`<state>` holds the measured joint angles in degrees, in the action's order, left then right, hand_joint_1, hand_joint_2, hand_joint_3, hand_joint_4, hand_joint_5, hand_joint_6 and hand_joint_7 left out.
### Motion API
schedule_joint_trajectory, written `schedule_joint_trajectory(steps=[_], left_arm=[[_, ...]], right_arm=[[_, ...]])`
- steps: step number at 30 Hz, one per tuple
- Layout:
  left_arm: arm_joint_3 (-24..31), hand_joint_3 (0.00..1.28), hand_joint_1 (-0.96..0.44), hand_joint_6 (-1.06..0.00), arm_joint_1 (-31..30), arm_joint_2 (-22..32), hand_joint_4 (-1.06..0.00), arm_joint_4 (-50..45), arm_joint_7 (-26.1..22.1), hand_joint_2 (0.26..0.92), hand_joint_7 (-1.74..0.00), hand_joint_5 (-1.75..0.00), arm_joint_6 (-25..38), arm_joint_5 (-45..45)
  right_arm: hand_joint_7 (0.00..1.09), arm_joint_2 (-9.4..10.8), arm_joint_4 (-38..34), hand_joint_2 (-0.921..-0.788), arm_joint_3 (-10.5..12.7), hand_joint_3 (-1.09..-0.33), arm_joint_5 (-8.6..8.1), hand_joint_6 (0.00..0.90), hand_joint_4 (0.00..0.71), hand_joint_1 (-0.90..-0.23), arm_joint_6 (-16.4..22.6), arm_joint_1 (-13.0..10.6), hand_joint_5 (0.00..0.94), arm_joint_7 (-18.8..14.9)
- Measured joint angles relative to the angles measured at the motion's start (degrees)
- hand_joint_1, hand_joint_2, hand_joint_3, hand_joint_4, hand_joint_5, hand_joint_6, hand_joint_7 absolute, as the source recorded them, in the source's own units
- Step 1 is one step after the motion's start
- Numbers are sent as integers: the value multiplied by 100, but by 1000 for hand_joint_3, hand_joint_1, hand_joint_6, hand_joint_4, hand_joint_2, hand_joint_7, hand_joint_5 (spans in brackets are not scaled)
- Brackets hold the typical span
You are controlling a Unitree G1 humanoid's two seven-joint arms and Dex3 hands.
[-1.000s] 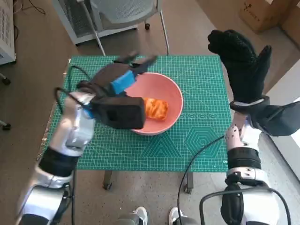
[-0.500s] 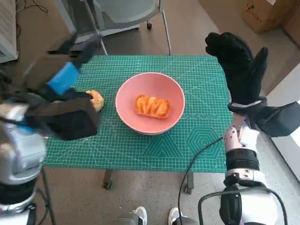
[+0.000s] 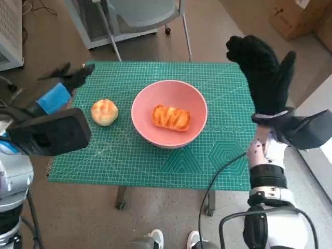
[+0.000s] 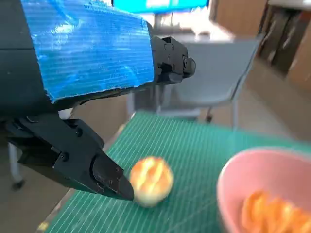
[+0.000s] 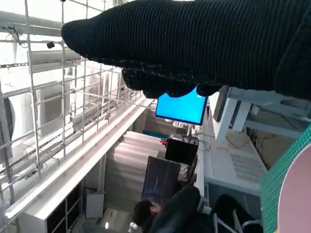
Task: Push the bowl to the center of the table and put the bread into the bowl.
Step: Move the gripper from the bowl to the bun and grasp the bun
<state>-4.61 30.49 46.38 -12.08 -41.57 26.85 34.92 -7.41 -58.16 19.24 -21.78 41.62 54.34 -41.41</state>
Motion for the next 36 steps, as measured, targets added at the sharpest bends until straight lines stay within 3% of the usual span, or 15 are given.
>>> schedule_joint_trajectory(steps=[11, 24, 36], left_arm=[[-682, 12, 122, -169, 236, -146, 1, 912, 61, 718, -10, 1, -56, 178], [-1106, 9, 69, -176, 773, -537, 1, 2462, 655, 714, -6, 1, -452, 299], [-1633, 9, -30, -169, 1625, -957, 1, 4603, 1287, 717, -1, 1, -967, 492]], right_arm=[[9, 87, 0, -921, 3, -583, -59, 430, 271, -662, -72, 24, 1, -46], [7, 74, -6, -921, 28, -582, -62, 431, 272, -658, -86, 37, 1, -101], [6, -54, -9, -921, 41, -572, -58, 432, 273, -674, -80, 36, 1, -101]])
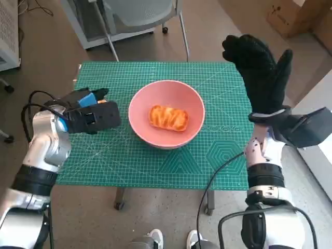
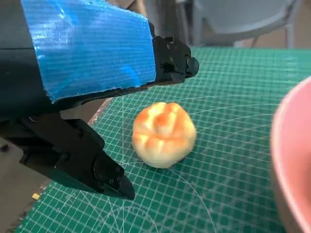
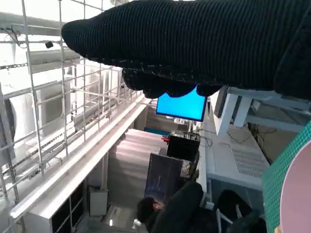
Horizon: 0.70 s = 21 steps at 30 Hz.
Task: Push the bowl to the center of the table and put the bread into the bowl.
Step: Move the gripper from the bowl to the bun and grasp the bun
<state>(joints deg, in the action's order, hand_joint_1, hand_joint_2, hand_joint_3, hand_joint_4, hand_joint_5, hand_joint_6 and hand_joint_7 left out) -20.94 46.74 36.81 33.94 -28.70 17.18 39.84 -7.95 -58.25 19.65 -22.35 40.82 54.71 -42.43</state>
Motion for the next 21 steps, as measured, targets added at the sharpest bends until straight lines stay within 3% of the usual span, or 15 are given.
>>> schedule_joint_trajectory(steps=[11, 21], left_arm=[[-358, 13, -65, -176, 577, -342, 1, 1510, 650, 729, -4, 1, -485, 78], [-429, 44, 68, -244, 783, -589, -69, 2492, 1372, 801, -26, -21, -998, 37]], right_arm=[[0, -83, -2, -921, 7, -586, 3, 398, 249, -681, 33, -12, 0, 0], [0, -105, -23, -921, 7, -612, 6, 390, 244, -671, 108, -25, 0, -1]])
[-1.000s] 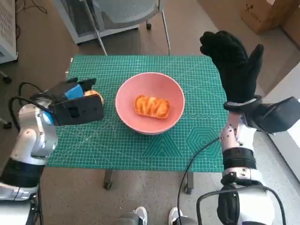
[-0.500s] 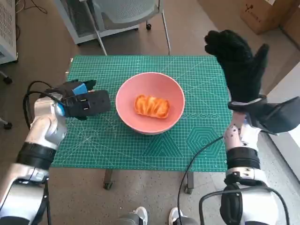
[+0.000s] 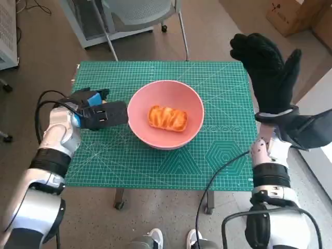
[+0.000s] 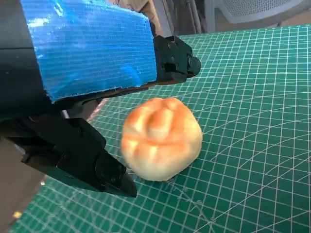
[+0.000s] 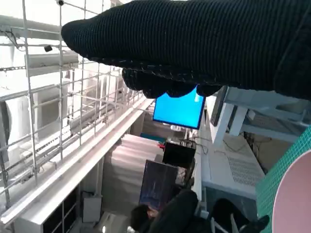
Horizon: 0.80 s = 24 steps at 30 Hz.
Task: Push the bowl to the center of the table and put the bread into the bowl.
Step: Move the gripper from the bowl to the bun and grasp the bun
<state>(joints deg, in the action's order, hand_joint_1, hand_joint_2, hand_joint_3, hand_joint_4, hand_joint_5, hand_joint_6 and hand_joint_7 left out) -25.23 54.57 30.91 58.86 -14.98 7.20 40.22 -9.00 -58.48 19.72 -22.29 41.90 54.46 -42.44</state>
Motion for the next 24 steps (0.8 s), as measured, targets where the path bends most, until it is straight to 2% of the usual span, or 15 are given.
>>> schedule_joint_trajectory(steps=[10, 17, 22, 24], left_arm=[[-45, 50, 81, -335, 41, -133, -178, 717, 583, 839, -29, -19, -317, -4], [-126, 50, 63, -401, 57, -179, -254, 844, 812, 864, -31, -19, -448, 4], [-183, 45, 43, -522, 86, -191, -365, 942, 960, 896, -47, -26, -532, 17], [-210, 43, 30, -595, 96, -192, -476, 977, 1015, 909, -61, -57, -546, 24]], right_arm=[[0, -97, -19, -921, -3, -614, 17, 390, 245, -645, 89, -14, 0, 0], [0, -125, -19, -921, -17, -617, 27, 389, 249, -647, 145, -20, 2, 3], [0, -130, -34, -921, -20, -618, 46, 389, 253, -650, 182, -20, 3, 16], [1, -138, -45, -921, -20, -618, 58, 392, 256, -653, 182, -20, 4, 19]])
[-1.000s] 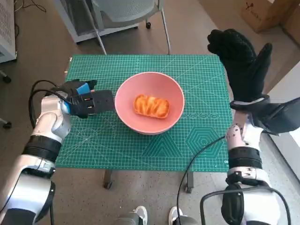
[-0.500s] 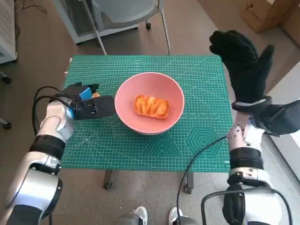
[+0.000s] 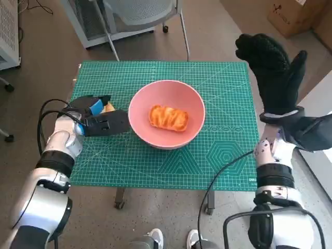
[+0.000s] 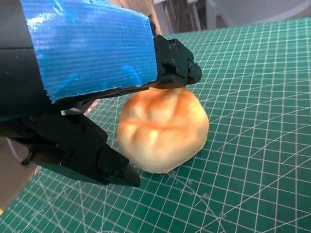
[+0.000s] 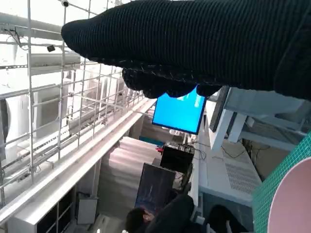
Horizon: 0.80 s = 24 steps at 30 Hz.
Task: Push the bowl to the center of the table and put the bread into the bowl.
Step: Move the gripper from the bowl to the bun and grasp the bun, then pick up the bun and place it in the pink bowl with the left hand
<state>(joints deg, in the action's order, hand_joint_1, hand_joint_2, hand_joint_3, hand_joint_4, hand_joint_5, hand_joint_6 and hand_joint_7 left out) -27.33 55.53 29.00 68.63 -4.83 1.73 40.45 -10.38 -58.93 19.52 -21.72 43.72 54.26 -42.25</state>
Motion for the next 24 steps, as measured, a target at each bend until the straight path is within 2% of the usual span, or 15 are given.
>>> schedule_joint_trajectory(steps=[2, 5, 6, 7, 8, 10, 13, 18, 24], left_arm=[[-34, 41, 24, -634, 10, 0, -542, 20, 64, 915, -59, -58, -12, 6], [-93, 53, 6, -726, 27, 0, -701, 38, 145, 919, -88, -115, -25, 21], [-107, 71, 5, -690, 29, 0, -681, 40, 174, 919, -316, -344, -29, 24], [-122, 122, 3, -608, 33, 0, -622, 41, 201, 920, -675, -707, -38, 29], [-135, 141, 2, -578, 34, 0, -596, 43, 234, 920, -877, -936, -50, 34], [-161, 144, 1, -570, 34, 1, -584, 48, 325, 920, -1030, -1125, -81, 48], [-186, 128, 0, -593, 34, 1, -590, 61, 445, 921, -1119, -1237, -136, 57], [-195, 98, 0, -633, 33, 2, -613, 79, 617, 921, -1141, -1244, -239, 56], [-185, 101, 0, -625, 33, 3, -615, 80, 688, 920, -1172, -1233, -309, 19]], right_arm=[[2, -11, -3, -921, 1, -617, 1, 393, 258, -653, 0, 0, 5, 1], [3, -21, -2, -921, 2, -616, 0, 396, 262, -654, 0, 0, 6, 0], [3, -21, -2, -921, 1, -615, 0, 396, 263, -655, 0, -1, 6, 0], [3, -20, -2, -921, 0, -615, -1, 396, 263, -657, 0, -2, 6, 0], [4, -20, -1, -921, 0, -615, -1, 397, 265, -658, 0, -3, 6, 0], [4, -19, 3, -921, -2, -615, -3, 398, 265, -659, 0, -8, 6, 0], [5, -14, 7, -921, -4, -616, -5, 400, 266, -660, 0, -20, 5, -1], [4, -9, 7, -921, -5, -617, -9, 401, 265, -662, 0, -31, 4, -3], [3, 6, 7, -921, -9, -620, -10, 400, 265, -653, 0, -31, 3, -4]])
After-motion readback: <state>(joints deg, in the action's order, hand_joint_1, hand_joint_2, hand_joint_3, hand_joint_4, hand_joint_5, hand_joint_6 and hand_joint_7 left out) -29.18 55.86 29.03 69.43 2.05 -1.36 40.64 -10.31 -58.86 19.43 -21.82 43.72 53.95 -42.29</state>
